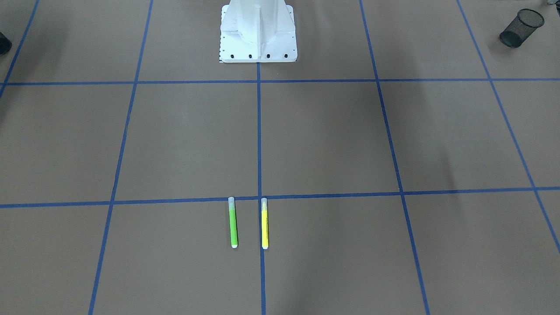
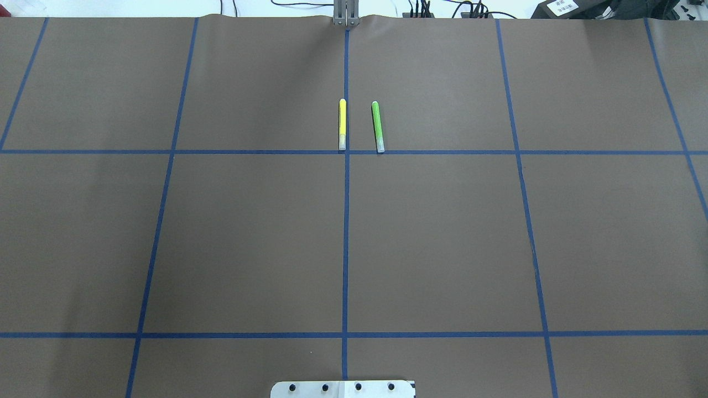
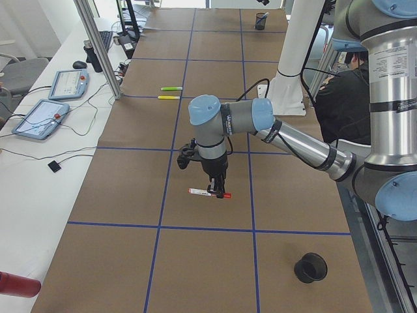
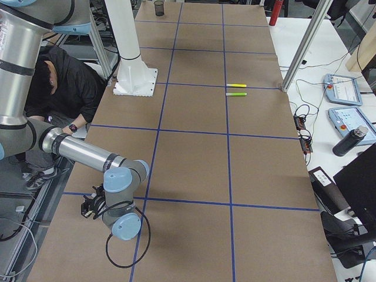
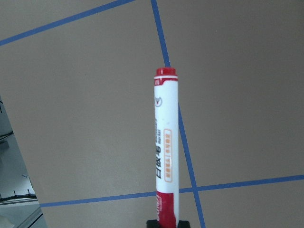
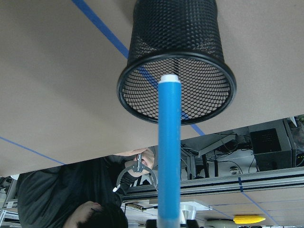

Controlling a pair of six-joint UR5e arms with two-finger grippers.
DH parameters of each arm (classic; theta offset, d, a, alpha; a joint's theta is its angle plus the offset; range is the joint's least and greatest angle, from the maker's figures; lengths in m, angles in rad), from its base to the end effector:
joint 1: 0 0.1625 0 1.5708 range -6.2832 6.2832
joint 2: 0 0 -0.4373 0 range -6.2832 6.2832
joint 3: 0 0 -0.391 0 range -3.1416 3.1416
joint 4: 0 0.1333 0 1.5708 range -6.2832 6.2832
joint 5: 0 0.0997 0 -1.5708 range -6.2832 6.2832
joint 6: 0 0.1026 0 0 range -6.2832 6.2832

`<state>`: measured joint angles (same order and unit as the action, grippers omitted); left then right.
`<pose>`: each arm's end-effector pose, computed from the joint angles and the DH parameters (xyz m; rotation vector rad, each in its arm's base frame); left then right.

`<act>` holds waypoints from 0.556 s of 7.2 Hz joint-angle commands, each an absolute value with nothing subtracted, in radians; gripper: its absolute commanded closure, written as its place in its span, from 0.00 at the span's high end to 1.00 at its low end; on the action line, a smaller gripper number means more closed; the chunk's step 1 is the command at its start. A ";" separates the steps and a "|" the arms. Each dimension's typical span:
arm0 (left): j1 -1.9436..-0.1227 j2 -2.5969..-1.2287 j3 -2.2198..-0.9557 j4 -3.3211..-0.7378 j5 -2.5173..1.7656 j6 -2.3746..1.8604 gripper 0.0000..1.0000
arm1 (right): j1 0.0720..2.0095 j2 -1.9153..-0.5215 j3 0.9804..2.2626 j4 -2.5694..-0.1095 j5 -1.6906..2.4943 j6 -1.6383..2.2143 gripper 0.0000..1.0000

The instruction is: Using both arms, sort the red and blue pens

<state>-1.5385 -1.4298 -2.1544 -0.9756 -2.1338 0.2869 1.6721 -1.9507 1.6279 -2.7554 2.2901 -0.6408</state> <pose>-0.0663 -0.3796 0.5289 -0.0762 0.5779 0.2672 0.0793 -0.1306 0.7970 -1.1130 -1.0413 0.1110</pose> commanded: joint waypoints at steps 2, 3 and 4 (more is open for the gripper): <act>-1.539 -1.430 -2.158 -0.974 -2.135 0.287 0.00 | 1.672 -1.931 1.620 -2.728 2.309 -0.641 1.00; -1.539 -1.428 -2.152 -0.957 -2.135 0.287 0.00 | 1.672 -1.899 1.615 -2.650 2.303 -0.637 0.99; -1.539 -1.427 -2.146 -0.933 -2.134 0.287 0.00 | 1.674 -1.879 1.614 -2.543 2.299 -0.593 0.99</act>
